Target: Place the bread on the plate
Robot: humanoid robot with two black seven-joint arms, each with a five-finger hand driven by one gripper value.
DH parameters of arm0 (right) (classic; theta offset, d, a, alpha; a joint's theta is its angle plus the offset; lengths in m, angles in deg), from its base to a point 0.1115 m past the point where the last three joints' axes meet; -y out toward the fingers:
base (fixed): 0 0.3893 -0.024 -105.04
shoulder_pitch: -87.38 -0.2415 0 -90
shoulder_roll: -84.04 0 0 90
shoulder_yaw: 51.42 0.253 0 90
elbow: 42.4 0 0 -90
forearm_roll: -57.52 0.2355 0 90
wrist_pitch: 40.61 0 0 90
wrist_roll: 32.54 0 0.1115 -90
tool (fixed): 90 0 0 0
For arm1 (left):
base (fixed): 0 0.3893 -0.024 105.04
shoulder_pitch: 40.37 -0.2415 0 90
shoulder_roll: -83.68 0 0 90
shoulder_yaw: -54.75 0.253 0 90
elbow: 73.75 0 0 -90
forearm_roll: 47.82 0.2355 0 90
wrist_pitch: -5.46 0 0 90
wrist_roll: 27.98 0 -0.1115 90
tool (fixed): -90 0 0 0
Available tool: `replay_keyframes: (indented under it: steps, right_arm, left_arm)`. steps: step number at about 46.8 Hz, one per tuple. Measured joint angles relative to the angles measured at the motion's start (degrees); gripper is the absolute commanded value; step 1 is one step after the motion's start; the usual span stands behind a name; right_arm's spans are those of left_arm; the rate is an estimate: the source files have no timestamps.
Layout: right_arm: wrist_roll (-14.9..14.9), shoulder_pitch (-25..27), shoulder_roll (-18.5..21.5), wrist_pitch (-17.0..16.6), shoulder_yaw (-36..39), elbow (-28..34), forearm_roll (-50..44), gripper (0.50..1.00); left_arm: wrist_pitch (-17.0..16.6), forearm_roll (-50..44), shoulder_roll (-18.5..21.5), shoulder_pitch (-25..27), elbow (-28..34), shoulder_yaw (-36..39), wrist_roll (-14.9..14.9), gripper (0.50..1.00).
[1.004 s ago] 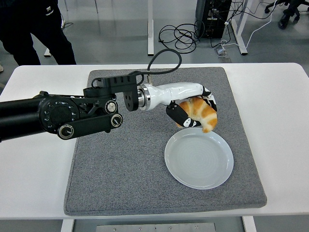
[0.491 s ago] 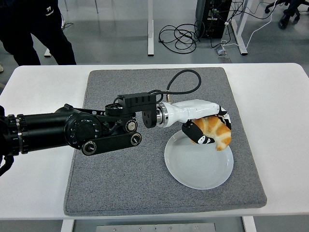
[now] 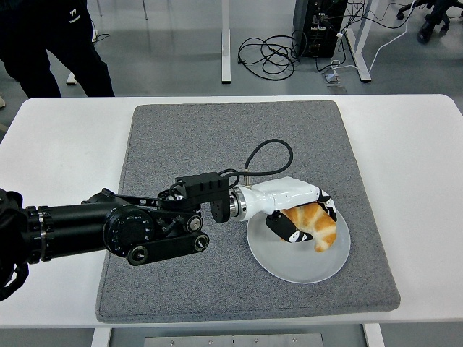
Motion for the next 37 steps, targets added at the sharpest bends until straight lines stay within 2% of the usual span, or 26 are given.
replay_keyframes:
  steps: [37]
  right_arm:
    - [0.00, -0.12, 0.00, 0.00, 0.00, -0.02, 0.00, 1.000]
  left_arm:
    - [-1.24, -1.24, 0.56, -2.95, -0.51, -0.71, 0.05, 0.500]
